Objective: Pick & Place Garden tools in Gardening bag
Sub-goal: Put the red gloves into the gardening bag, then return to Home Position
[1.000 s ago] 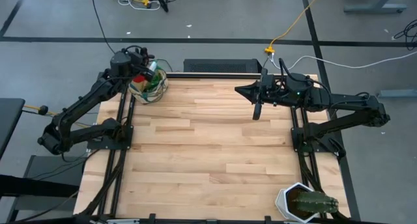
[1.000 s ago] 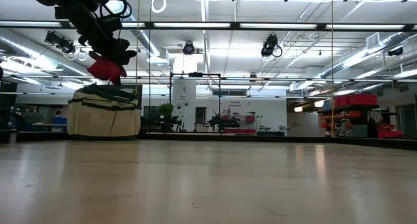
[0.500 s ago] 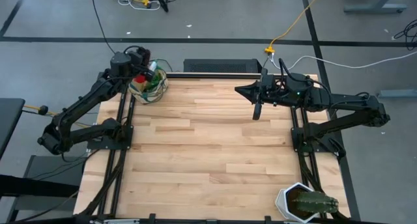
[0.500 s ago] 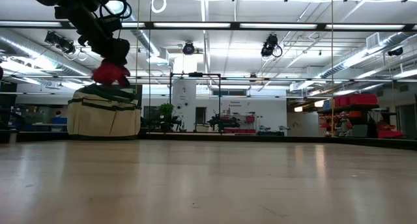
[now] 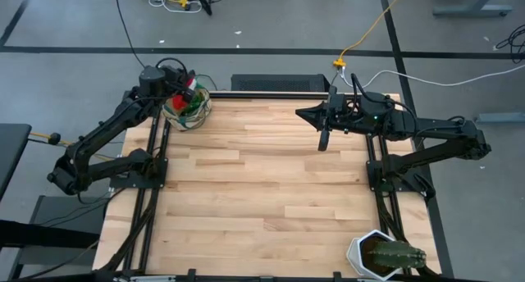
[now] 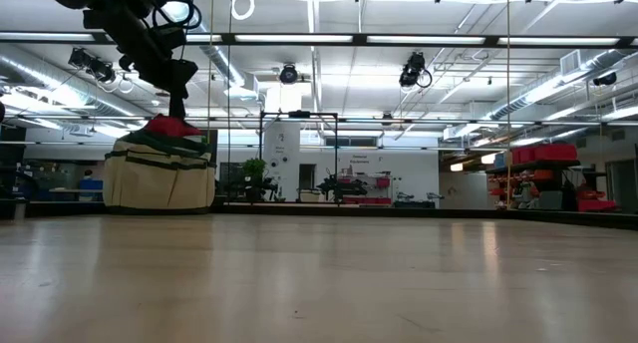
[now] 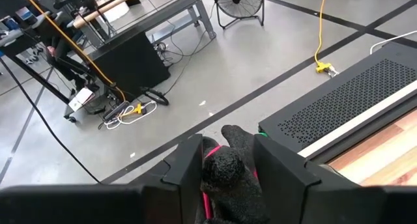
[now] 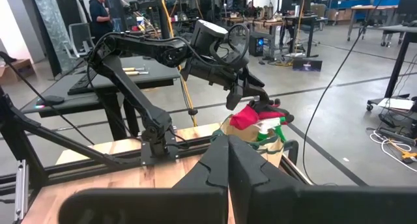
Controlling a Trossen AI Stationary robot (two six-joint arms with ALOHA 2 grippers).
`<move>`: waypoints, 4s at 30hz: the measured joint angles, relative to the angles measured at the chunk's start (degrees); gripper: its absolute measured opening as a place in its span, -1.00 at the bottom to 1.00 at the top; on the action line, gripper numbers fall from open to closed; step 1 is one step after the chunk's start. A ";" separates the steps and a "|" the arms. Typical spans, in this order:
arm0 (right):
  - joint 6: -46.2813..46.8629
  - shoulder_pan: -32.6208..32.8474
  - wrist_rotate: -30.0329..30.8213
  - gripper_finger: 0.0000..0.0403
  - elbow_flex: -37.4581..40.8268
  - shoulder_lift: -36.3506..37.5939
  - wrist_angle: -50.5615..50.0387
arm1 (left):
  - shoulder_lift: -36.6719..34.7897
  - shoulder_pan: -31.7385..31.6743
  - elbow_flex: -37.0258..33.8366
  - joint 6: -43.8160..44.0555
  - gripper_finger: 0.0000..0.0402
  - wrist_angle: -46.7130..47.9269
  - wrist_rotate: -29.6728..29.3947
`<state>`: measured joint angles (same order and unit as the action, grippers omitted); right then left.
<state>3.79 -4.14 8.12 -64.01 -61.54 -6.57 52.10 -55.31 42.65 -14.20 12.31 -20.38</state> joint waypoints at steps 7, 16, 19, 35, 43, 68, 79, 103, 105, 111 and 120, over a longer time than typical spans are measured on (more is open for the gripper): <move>0.00 0.00 0.00 -0.99 0.00 0.00 0.00 | 0.00 0.00 0.00 1.24 -0.28 0.03 0.22; -0.03 -0.04 0.00 -0.99 0.00 0.00 0.00 | 0.00 2.55 0.02 6.13 -0.30 -1.34 1.09; -0.04 -0.04 0.00 -0.99 0.00 0.00 0.00 | 0.02 3.94 0.93 6.04 -0.31 -1.92 0.82; -0.07 -0.04 0.00 -0.99 0.02 0.02 -0.70 | 0.02 5.11 5.92 5.99 -0.30 -0.32 0.50; -0.07 -0.05 0.00 -0.98 0.02 0.02 -0.83 | 0.02 6.29 5.92 6.03 -0.30 0.45 0.46; -0.59 -0.06 1.49 -0.98 0.02 0.02 -1.22 | -0.90 25.24 6.18 14.01 -0.95 -1.38 12.57; -0.57 -0.06 1.49 -0.98 0.02 0.02 -1.20 | -1.16 30.38 6.29 14.01 -0.97 -1.59 12.55; -0.42 -0.06 1.49 -0.98 0.02 0.02 -1.18 | -5.25 44.23 6.29 17.95 -0.99 0.67 13.29; -0.42 -0.06 1.49 -0.98 0.02 0.02 -1.18 | -5.52 44.69 6.21 17.62 -0.99 1.87 12.24; -0.59 -0.05 1.48 -0.98 0.02 0.02 -0.90 | -7.22 46.17 3.88 17.34 -1.00 2.95 12.28; -0.57 -0.05 1.47 -0.98 0.02 0.02 -0.57 | -10.70 49.48 -3.97 17.40 -1.00 1.16 12.71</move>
<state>3.22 -4.19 9.59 -63.99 -61.52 -7.14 41.40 -5.83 38.69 3.20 13.47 -7.67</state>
